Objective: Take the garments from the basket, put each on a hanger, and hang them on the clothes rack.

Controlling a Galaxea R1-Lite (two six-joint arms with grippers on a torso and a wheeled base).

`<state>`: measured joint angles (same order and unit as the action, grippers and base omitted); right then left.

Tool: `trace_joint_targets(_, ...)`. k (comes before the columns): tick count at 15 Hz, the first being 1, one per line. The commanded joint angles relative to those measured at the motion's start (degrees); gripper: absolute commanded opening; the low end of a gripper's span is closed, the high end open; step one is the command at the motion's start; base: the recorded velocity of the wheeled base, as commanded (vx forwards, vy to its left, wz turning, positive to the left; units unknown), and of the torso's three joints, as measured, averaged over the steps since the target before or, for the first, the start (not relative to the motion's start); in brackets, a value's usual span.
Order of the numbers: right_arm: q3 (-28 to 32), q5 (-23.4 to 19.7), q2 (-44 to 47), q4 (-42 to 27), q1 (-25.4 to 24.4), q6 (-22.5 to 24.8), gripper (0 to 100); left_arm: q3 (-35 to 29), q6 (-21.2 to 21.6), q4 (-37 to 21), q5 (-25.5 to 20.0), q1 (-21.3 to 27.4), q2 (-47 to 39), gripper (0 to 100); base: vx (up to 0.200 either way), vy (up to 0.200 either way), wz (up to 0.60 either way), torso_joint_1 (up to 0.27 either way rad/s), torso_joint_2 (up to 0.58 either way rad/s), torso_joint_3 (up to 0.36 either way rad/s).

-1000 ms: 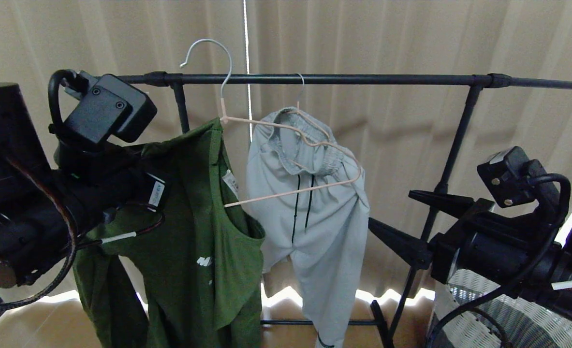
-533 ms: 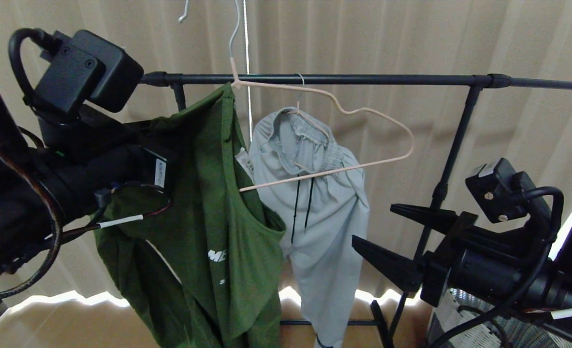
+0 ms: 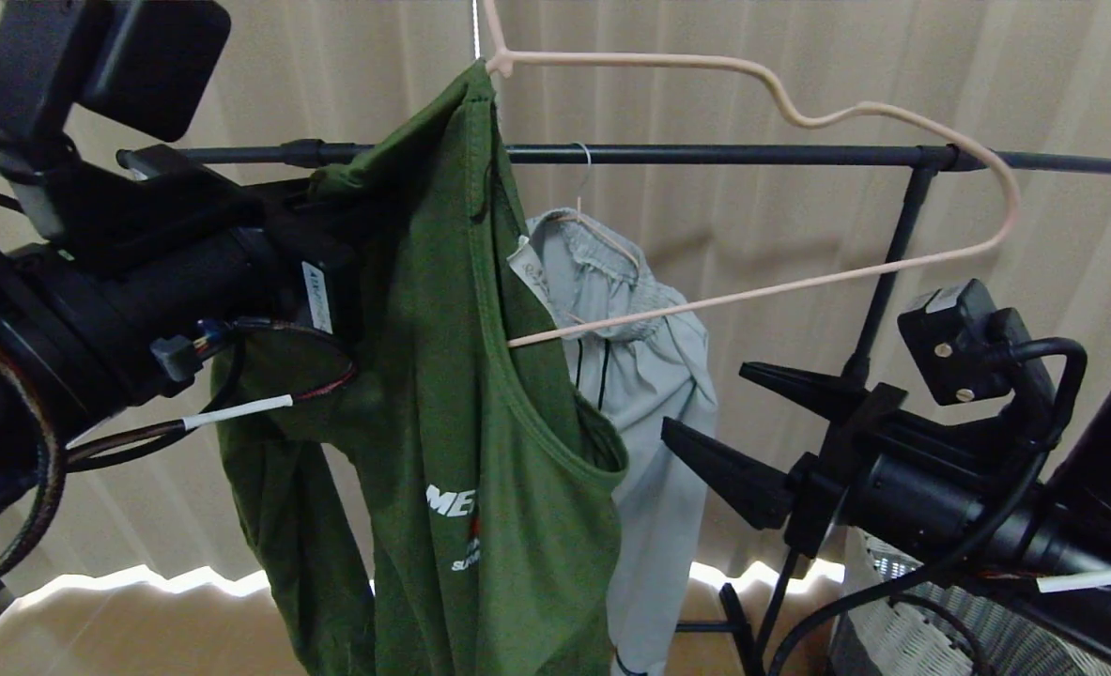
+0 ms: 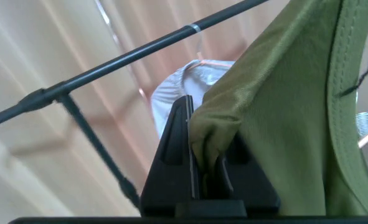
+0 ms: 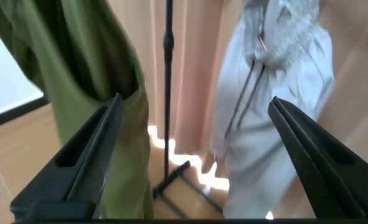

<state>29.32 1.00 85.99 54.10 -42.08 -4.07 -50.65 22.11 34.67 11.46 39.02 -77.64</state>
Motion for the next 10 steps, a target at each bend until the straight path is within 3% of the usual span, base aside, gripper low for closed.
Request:
trace_joint_targets(1,0.83,0.06,3.57,1.62,-0.02,0.12,100,0.03,0.12,0.13,-0.91,1.23,0.12,0,0.000,0.000,0.00,0.000,0.00,0.000)
trace_joint_targets(4,2.59,-0.03,5.41,2.32,-0.02,0.12,100,0.20,0.03,0.05,-3.72,1.23,0.65,0,0.000,0.000,0.00,0.000,0.00,0.000)
trace_joint_targets(10,0.30,0.06,6.91,2.41,-2.74,0.03,100,-0.06,-0.32,0.13,-4.16,2.37,0.30,0,0.000,0.000,0.00,0.000,0.00,0.000)
